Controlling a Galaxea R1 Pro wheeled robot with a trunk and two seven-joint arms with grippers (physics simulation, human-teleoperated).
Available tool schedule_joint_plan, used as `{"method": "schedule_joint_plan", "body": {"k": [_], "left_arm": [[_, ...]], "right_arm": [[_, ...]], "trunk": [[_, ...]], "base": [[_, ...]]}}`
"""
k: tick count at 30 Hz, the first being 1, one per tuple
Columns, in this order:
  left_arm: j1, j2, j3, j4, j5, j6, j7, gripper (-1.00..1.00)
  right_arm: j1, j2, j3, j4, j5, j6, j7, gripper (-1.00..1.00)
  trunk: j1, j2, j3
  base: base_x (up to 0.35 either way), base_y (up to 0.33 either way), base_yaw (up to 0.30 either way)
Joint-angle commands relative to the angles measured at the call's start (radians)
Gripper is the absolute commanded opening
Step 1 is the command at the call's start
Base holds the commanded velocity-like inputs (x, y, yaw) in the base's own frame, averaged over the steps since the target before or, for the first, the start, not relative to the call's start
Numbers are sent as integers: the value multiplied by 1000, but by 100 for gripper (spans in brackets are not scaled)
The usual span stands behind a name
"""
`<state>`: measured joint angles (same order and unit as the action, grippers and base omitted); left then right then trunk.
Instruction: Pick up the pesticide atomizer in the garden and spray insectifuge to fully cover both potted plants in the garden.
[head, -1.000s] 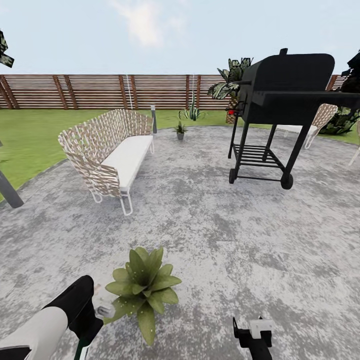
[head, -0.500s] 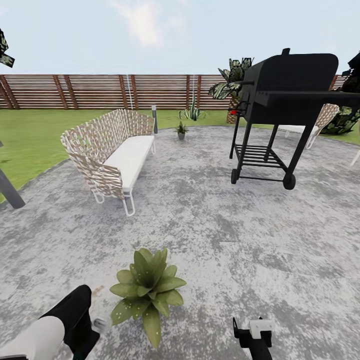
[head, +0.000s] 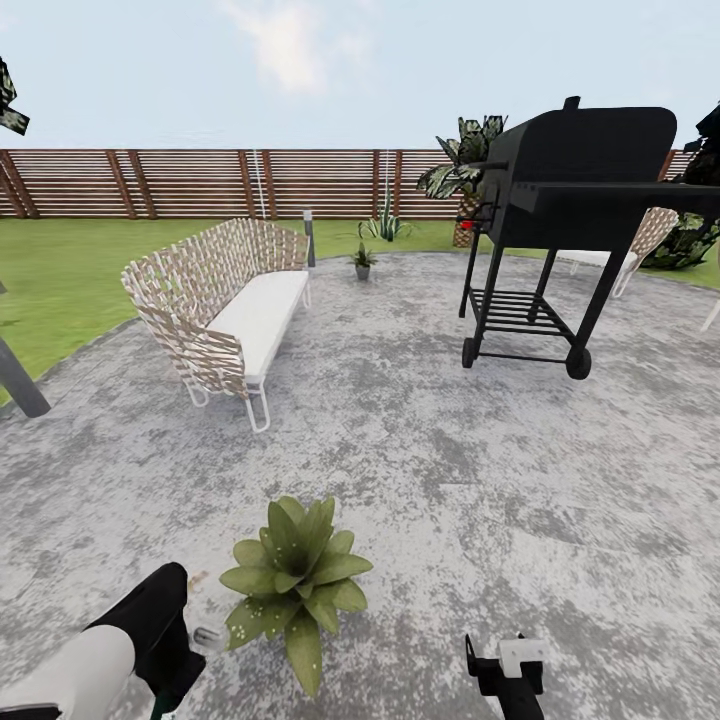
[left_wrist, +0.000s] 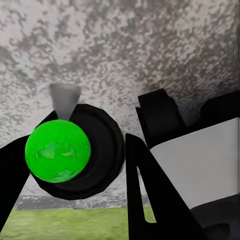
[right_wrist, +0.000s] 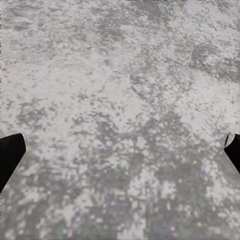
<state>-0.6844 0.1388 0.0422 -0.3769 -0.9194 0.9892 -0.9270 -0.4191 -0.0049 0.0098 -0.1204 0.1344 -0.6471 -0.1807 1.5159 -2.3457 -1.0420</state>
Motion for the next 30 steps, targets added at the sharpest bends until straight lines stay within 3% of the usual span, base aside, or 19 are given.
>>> {"method": "schedule_joint_plan", "body": {"k": [1, 7, 11, 15, 23, 30], "left_arm": [[4, -2, 3, -1, -12, 2, -9, -100], [12, 4, 0, 5, -16, 0, -5, -100], [11, 5, 4, 3, -53, 0, -5, -100], [1, 4, 6, -2, -68, 2, -8, -100], [-34, -12, 9, -60, -66, 3, -11, -100], [-69, -22, 8, -65, -67, 4, -10, -100]], "right_arm": [[-1, -1, 1, 1, 11, -1, -9, 100], [-1, -2, 2, 1, 13, 0, -9, 100], [-1, -2, 2, 1, 12, 0, -9, 100], [-1, -1, 2, 1, 11, 0, -10, 100], [-1, -1, 2, 1, 10, 0, -11, 100], [-1, -1, 2, 1, 10, 0, -12, 100]], "trunk": [[0, 0, -1], [0, 0, -1], [0, 0, -1], [0, 0, -1], [0, 0, -1], [0, 0, -1]], "base": [[0, 0, 0], [0, 0, 0], [0, 18, 0], [10, 169, 0], [170, 196, -3], [22, 17, -246]]}}
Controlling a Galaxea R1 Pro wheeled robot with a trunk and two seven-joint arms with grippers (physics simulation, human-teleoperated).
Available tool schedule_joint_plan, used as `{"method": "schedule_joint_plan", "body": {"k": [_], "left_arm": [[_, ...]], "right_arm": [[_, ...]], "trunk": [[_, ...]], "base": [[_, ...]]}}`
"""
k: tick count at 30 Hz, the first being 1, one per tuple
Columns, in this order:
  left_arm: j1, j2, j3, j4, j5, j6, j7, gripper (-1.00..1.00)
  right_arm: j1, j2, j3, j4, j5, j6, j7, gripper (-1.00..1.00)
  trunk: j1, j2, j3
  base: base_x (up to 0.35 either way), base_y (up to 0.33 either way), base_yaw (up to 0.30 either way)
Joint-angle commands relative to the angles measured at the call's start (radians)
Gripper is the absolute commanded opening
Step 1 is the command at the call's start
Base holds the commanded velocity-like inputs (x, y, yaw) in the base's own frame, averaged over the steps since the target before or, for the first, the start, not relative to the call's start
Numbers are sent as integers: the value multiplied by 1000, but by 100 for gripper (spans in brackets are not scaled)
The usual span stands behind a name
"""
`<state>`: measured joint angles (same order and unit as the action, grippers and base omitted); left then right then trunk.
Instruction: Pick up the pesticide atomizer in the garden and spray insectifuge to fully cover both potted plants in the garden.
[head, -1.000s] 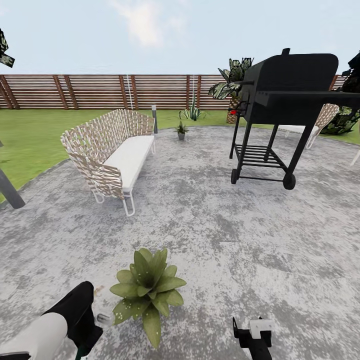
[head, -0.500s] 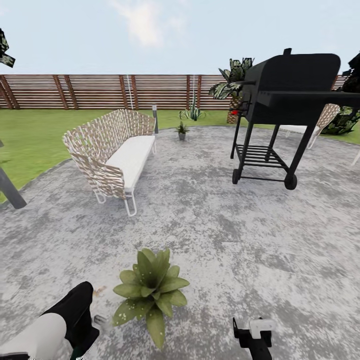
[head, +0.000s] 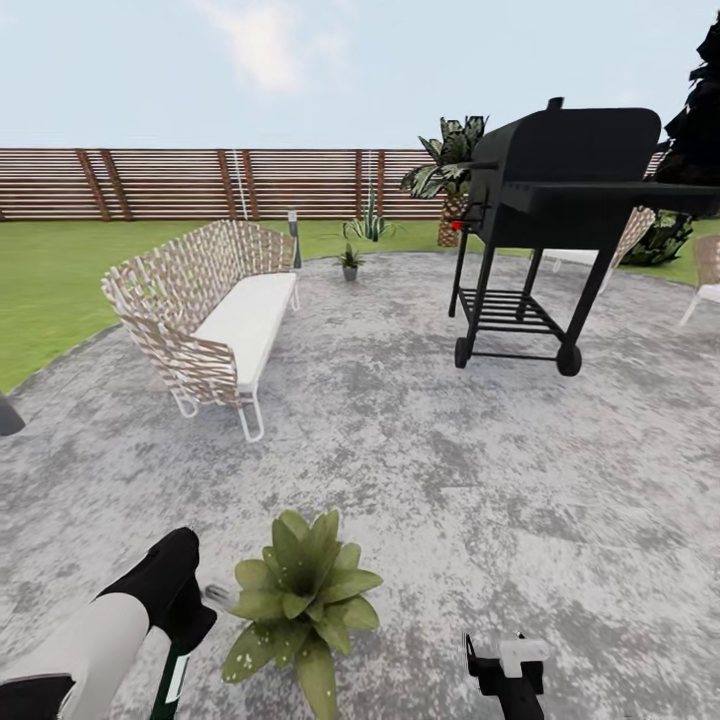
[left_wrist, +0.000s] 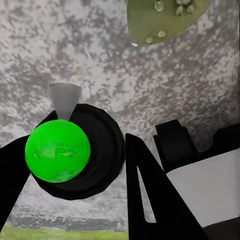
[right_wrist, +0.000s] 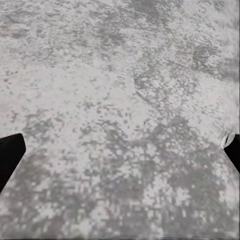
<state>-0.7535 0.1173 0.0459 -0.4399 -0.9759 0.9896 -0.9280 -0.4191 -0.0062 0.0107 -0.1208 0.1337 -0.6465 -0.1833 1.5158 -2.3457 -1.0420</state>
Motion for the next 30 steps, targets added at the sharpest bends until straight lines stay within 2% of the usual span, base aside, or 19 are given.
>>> {"method": "schedule_joint_plan", "body": {"k": [1, 5, 12, 16, 19, 23, 24, 28, 30], "left_arm": [[-1, -1, 5, -2, -10, 3, -9, -100], [-20, -7, 3, 0, -10, 4, -9, -100], [-30, 4, 0, 14, -13, 3, -10, -100], [-30, -10, 3, 15, -62, 4, -11, -100], [-27, -9, 3, 17, -71, 4, -13, -100], [-18, 10, -2, 18, -77, 2, -109, -100], [-16, 12, -2, 18, -78, 2, -115, -100], [-12, 16, -2, 18, -130, 0, -127, -100], [-13, 15, -2, 18, -141, -7, -132, -100]], "right_arm": [[-1, 0, 1, 1, 11, -1, -10, 100], [-1, 0, 1, 1, 11, -1, -10, 100], [0, 0, 1, 1, 11, -1, -10, 100], [-1, 0, 2, 2, 11, -1, -10, 100], [-1, 0, 2, 2, 11, -1, -10, 100], [0, 0, 2, 2, 12, -1, -10, 100], [0, 1, 2, 3, 12, -1, -10, 100], [0, 1, 2, 3, 12, -1, -10, 100], [0, 2, 2, 3, 12, -1, -10, 100]], "trunk": [[0, 0, -1], [0, 0, -1], [0, 0, -1], [0, 0, -1], [0, 0, -1], [0, 0, -1], [0, 0, -1], [0, 0, -1], [0, 0, -1]], "base": [[1, 1, -275], [0, 0, -171], [87, 64, -13], [108, 79, 0], [11, 8, 0], [0, 0, 0], [0, 0, 0], [0, 0, 0], [0, 0, 0]]}}
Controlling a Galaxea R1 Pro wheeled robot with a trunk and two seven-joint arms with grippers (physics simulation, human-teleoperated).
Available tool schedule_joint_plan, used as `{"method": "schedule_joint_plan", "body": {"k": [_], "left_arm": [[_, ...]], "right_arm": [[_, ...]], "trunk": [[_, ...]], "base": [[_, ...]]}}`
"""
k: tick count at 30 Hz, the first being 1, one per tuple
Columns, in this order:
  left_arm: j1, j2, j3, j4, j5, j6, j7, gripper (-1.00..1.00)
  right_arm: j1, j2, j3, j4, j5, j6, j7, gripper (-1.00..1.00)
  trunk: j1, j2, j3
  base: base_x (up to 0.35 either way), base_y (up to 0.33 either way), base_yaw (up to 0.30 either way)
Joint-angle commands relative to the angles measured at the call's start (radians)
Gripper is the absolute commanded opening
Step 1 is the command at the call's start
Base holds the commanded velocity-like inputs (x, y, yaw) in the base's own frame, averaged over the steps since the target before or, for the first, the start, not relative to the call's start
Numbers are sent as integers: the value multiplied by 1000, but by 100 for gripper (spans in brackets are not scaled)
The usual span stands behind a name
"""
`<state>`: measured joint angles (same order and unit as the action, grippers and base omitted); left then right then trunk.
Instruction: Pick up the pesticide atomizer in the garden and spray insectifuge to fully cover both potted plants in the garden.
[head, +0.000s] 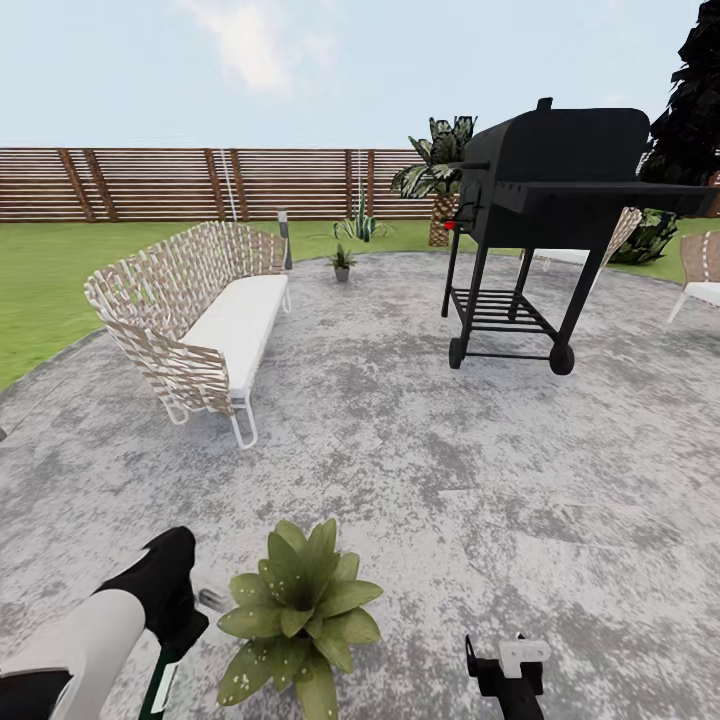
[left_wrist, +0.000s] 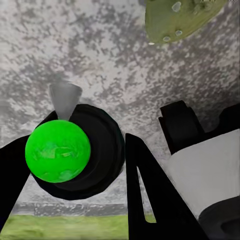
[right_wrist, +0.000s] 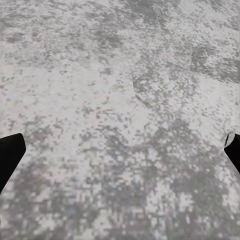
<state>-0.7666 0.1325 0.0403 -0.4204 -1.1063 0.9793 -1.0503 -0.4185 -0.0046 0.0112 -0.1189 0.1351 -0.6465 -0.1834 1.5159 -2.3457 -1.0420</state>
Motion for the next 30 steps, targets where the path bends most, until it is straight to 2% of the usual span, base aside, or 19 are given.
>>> {"method": "schedule_joint_plan", "body": {"k": [1, 4, 5, 8, 10, 20, 26, 30], "left_arm": [[-1, -2, 4, -1, -12, 0, -23, -100], [0, -7, -3, -1, -16, -4, -70, -100], [1, -7, -32, -1, -19, -4, -87, -100], [2, -4, -90, 0, -21, -5, -98, -100], [3, -6, -103, -1, -21, -4, -100, -100], [-15, -17, -106, -13, -21, -1, -102, -100], [-22, -20, -108, -19, -24, -2, -146, -100], [-26, -18, -109, -19, -28, -2, -153, -100]], "right_arm": [[-1, 0, 1, 1, 11, -1, -10, 100], [0, 0, 1, 1, 11, -1, -10, 100], [0, 0, 1, 1, 11, -1, -10, 100], [-1, 1, 1, 1, 11, -1, -10, 100], [0, 1, 1, 1, 11, -1, -10, 100], [0, 2, 1, 1, 11, -1, -10, 100], [0, 2, 1, 1, 11, -1, -10, 100], [0, 2, 1, 1, 11, -1, -10, 100]], "trunk": [[0, 0, -1], [0, 0, -1], [0, 0, -1], [0, 0, -1], [0, 0, -1], [0, 0, -1], [0, 0, -1], [0, 0, -1]], "base": [[0, 0, 0], [0, 0, 0], [0, 0, 0], [11, 5, 0], [131, 110, 0], [73, 62, 0], [0, 0, 0], [0, 0, 0]]}}
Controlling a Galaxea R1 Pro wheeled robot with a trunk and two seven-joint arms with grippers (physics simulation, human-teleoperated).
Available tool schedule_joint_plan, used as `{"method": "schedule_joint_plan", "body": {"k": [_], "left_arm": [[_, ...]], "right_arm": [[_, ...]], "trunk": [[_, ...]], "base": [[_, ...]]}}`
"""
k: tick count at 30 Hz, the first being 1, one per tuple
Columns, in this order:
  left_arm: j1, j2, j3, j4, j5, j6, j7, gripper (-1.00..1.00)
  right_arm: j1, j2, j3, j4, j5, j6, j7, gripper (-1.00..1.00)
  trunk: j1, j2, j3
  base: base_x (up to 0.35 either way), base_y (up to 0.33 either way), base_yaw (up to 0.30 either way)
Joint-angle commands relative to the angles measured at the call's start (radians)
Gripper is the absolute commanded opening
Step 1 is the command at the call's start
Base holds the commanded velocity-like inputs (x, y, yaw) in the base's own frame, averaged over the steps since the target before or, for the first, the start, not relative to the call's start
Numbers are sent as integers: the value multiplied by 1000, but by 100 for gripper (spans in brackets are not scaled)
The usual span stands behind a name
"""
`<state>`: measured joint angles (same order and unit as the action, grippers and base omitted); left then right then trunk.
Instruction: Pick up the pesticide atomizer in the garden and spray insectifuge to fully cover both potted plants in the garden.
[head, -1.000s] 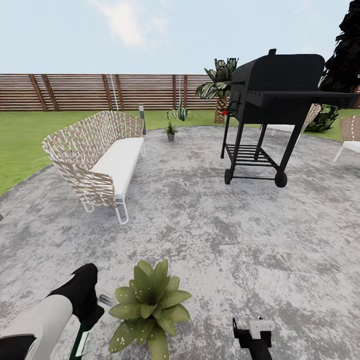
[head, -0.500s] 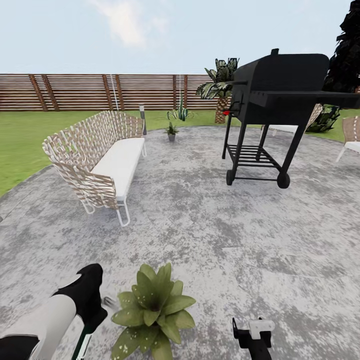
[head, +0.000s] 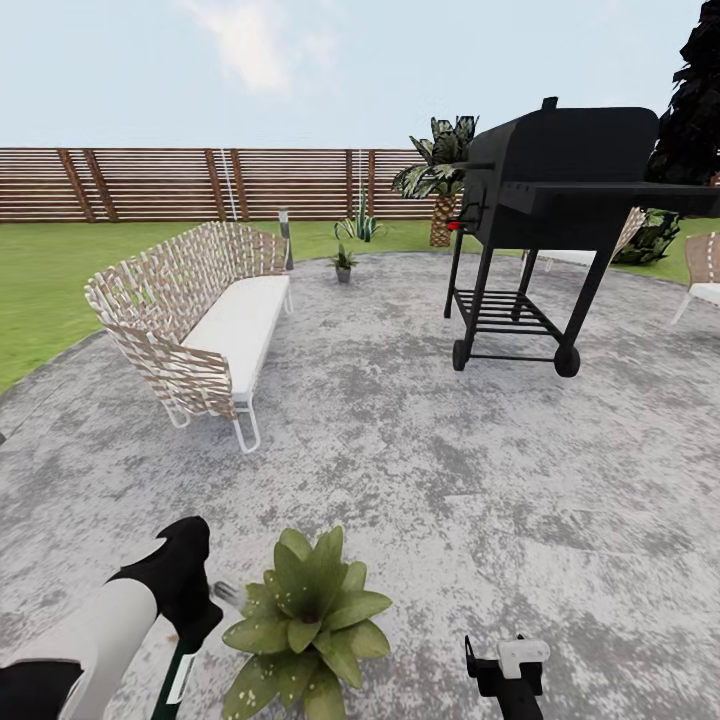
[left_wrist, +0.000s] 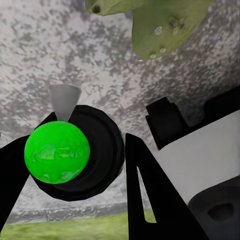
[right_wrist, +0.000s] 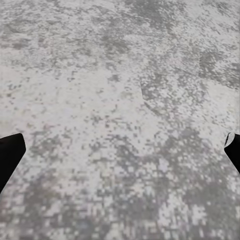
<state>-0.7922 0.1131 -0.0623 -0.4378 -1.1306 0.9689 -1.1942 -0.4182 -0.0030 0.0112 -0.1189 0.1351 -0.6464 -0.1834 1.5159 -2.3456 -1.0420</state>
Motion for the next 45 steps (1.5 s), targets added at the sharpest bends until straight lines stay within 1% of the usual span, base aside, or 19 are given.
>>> {"method": "schedule_joint_plan", "body": {"k": [1, 3, 6, 9, 13, 19, 24, 27, 32, 34, 35, 39, 42, 45], "left_arm": [[0, 2, -7, 0, -4, 8, -9, -100], [3, 4, -10, 3, -5, 7, -8, -100], [14, 12, -28, 11, -15, 7, -8, -100], [18, 17, -32, 14, -18, 7, -7, -100], [19, 10, -37, 14, -18, 6, -5, -100], [19, 5, -31, 4, -17, 11, -9, -100], [7, 4, -27, -2, -14, 18, -10, -100], [0, 3, -25, -4, -5, 21, -10, -100], [-35, -1, -22, -41, -2, 23, -22, -100], [-57, -2, -22, -55, -1, 23, -45, -100], [-69, -5, -23, -59, -3, 23, -66, -100], [-97, -14, -27, -62, -15, 22, -112, -100], [-122, -16, -28, -62, -16, 22, -120, -100], [-143, -25, -29, -60, -15, 22, -122, -100]], "right_arm": [[-1, 0, 1, 1, 11, -1, -10, 100], [-1, 0, 1, 1, 11, -1, -10, 100], [-1, 1, 1, 1, 11, -1, -10, 100], [-1, 1, 1, 1, 11, 0, -10, 100], [-1, 1, 1, 1, 12, 1, -10, 100], [-1, 2, 1, 1, 12, 1, -10, 100], [-1, 2, 1, 1, 12, 1, -10, 100], [-1, 2, 1, 1, 11, 1, -10, 100], [-1, 3, 1, 1, 11, 0, -10, 100], [-1, 3, 1, 0, 10, 0, -10, 100], [-1, 3, 1, -1, 10, 0, -9, 100], [-1, 1, 1, -1, 13, 1, -5, 100], [-1, 0, 2, -1, 15, 1, -4, 100], [-1, -2, 3, -1, 15, 1, -5, 100]], "trunk": [[0, 0, -1], [0, 0, -1], [0, 0, -1], [0, 0, -1], [0, 0, -1], [0, 0, -1], [0, 0, -1], [0, 0, -1], [0, 0, -1], [0, 0, -1], [0, 0, -1], [0, 0, -1], [0, 0, -1], [0, 0, -1]], "base": [[0, 0, 0], [0, 0, 0], [0, 0, 0], [-7, 0, 0], [-277, 0, 0], [-329, -5, 0], [-266, -150, 0], [-223, -160, 0], [-58, -39, 52], [-6, -4, 209], [-2, -2, 121], [-1, -1, 44], [0, 0, 6], [0, 0, 1]]}}
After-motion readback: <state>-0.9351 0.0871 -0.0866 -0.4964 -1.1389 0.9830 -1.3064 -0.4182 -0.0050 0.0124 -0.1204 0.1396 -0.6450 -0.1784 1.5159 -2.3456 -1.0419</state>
